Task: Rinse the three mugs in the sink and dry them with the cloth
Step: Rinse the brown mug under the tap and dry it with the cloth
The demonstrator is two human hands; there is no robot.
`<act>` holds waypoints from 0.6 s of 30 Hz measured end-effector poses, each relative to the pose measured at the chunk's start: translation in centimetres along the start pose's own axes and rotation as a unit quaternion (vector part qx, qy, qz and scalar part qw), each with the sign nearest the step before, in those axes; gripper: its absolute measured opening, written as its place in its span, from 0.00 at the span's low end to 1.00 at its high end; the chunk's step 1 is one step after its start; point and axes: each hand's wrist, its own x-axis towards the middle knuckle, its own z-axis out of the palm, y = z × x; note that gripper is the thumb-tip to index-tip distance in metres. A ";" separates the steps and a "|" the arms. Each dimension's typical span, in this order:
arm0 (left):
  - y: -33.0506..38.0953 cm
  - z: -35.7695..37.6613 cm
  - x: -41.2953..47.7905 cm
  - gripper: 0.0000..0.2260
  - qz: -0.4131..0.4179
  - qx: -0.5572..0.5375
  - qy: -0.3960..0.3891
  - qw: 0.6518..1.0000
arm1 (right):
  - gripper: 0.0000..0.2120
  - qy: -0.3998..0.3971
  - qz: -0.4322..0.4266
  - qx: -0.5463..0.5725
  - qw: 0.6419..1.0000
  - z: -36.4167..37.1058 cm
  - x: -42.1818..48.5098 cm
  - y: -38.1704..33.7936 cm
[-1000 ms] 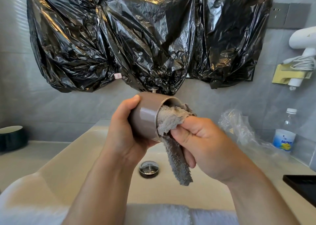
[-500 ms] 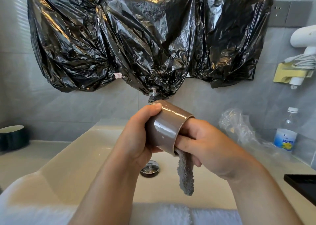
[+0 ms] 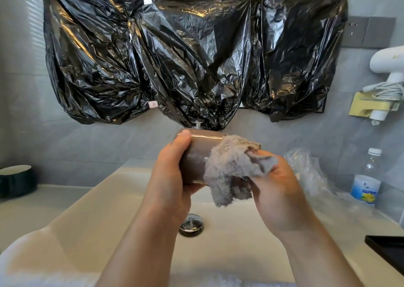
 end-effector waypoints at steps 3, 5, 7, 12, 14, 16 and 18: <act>-0.6 0.8 -0.6 0.31 0.056 0.040 -0.036 0.997 | 0.14 0.093 -0.005 -0.097 0.991 0.4 0.3 0.1; -1.0 1.3 -1.0 0.30 0.064 0.039 -0.070 0.995 | 0.17 0.158 0.014 -0.124 0.980 0.0 0.6 0.6; -0.9 1.7 -1.2 0.30 0.063 0.027 -0.093 0.993 | 0.19 0.194 0.026 -0.100 0.976 -0.5 0.8 0.8; -0.1 0.9 -0.4 0.23 -0.006 -0.001 -0.033 0.999 | 0.20 0.134 0.000 0.118 0.984 -0.9 0.9 0.5; 0.3 -0.3 0.1 0.16 -0.024 0.100 0.017 0.995 | 0.16 0.096 -0.007 0.229 0.969 -1.2 0.9 -0.1; 0.5 -1.1 0.3 0.14 -0.073 0.192 0.017 0.978 | 0.17 0.059 0.001 0.279 0.958 -1.5 0.8 -0.4; 0.4 -0.9 0.0 0.12 -0.184 0.169 -0.059 0.967 | 0.25 0.021 0.012 0.300 0.954 -1.7 0.6 -0.4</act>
